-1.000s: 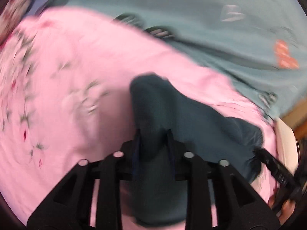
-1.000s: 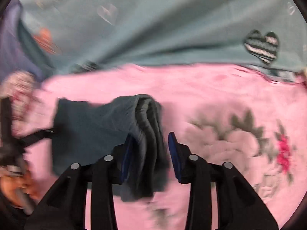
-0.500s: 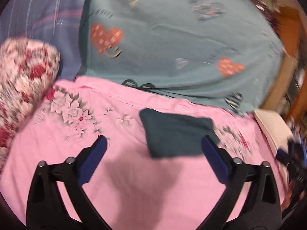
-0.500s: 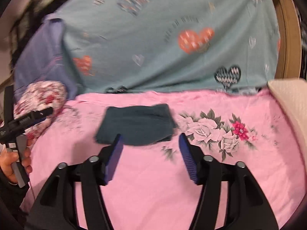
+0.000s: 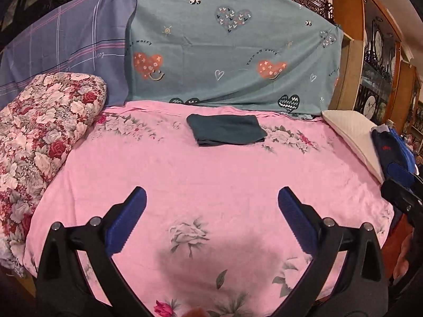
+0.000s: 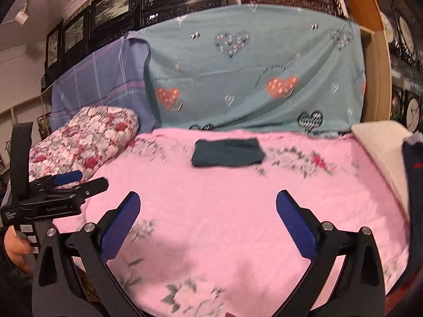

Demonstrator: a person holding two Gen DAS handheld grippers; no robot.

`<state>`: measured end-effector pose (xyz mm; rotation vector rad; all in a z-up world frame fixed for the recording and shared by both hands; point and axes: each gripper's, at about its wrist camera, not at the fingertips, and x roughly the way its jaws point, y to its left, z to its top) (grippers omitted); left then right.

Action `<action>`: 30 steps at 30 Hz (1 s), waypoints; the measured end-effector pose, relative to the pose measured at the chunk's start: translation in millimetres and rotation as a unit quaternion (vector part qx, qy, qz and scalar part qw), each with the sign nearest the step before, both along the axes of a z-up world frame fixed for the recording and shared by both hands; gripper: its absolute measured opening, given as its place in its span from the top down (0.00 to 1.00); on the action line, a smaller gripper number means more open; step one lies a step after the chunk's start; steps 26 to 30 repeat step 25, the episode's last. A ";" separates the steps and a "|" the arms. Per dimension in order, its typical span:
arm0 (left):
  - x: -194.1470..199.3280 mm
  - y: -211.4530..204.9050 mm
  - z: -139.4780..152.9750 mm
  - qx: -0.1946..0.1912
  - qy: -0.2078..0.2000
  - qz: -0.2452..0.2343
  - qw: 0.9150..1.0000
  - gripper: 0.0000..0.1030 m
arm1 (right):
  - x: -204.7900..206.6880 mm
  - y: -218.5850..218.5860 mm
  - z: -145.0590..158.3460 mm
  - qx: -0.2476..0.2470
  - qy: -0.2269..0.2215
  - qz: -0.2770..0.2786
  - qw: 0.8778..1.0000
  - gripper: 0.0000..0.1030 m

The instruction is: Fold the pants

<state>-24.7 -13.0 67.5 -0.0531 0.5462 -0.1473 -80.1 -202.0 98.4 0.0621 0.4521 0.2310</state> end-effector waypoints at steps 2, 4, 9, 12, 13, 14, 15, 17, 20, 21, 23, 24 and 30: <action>-1.9 -4.9 -13.9 0.007 0.027 -0.003 1.000 0.02 | -3.8 5.9 -16.1 -0.009 0.012 -0.012 1.000 0.01; -3.1 -8.6 -21.3 0.015 0.044 -0.002 0.999 0.02 | -8.0 9.3 -24.1 -0.019 0.020 -0.023 0.999 0.01; -6.3 -12.1 -22.0 0.046 0.040 0.030 0.998 0.02 | -19.2 8.3 -19.7 -0.035 -0.011 -0.049 0.998 0.01; -7.9 -13.3 -19.2 0.047 0.027 0.029 0.998 0.02 | -21.0 8.5 -18.3 -0.047 -0.021 -0.057 0.997 0.01; -8.1 -13.4 -18.2 0.045 0.023 0.030 0.998 0.02 | -20.3 8.0 -18.4 -0.046 -0.021 -0.057 0.997 0.01; -8.5 -13.0 -18.1 0.043 0.020 0.028 0.998 0.02 | -19.5 7.3 -18.5 -0.045 -0.021 -0.057 0.997 0.01; -7.5 -13.3 -16.8 0.042 0.019 0.027 0.999 0.02 | -18.9 6.6 -18.5 -0.045 -0.021 -0.058 0.997 0.01; -4.9 -14.0 -16.8 0.044 0.020 0.021 0.999 0.02 | -18.1 5.8 -18.8 -0.052 -0.028 -0.068 0.996 0.01; -1.5 -18.8 -18.3 0.052 0.023 0.005 0.998 0.02 | -15.9 4.6 -19.8 -0.055 -0.032 -0.071 0.995 0.01; -0.4 -19.2 -19.0 0.053 0.024 0.001 0.998 0.02 | -15.3 4.7 -20.3 -0.055 -0.030 -0.071 0.995 0.01; 2.1 -19.8 -20.4 0.054 0.026 0.001 0.998 0.02 | -13.2 4.6 -22.4 -0.054 -0.027 -0.071 0.996 0.01; 3.4 -19.4 -21.3 0.055 0.027 0.005 0.998 0.02 | -12.3 4.5 -23.1 -0.054 -0.025 -0.071 0.996 0.01; 4.5 -18.6 -22.1 0.054 0.030 0.009 0.998 0.02 | -11.1 4.0 -23.9 -0.053 -0.024 -0.071 0.996 0.01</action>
